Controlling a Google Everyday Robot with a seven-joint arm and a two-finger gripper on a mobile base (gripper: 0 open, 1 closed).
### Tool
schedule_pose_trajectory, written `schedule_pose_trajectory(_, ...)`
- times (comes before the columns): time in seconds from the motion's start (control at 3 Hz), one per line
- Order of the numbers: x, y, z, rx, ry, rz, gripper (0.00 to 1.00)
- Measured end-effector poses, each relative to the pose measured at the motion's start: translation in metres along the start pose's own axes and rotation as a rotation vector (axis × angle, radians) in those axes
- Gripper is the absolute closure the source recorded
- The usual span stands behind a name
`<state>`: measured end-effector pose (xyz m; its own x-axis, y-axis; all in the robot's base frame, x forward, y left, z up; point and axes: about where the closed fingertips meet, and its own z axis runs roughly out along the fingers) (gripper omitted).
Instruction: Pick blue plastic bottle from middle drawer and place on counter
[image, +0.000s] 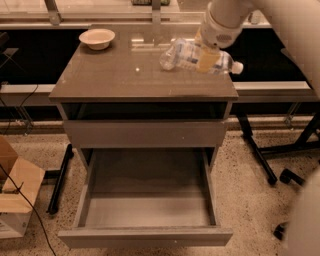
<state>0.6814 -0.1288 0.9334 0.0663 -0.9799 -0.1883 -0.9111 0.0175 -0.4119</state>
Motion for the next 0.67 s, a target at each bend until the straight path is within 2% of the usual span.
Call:
schedule_pose_trajectory(0.33, -0.027, -0.047, 0.015, 0.017, 0.061, -0.121, 0.86)
schedule_pose_trajectory(0.67, -0.049, -0.074, 0.029, 0.025, 0.076, -0.191, 0.66)
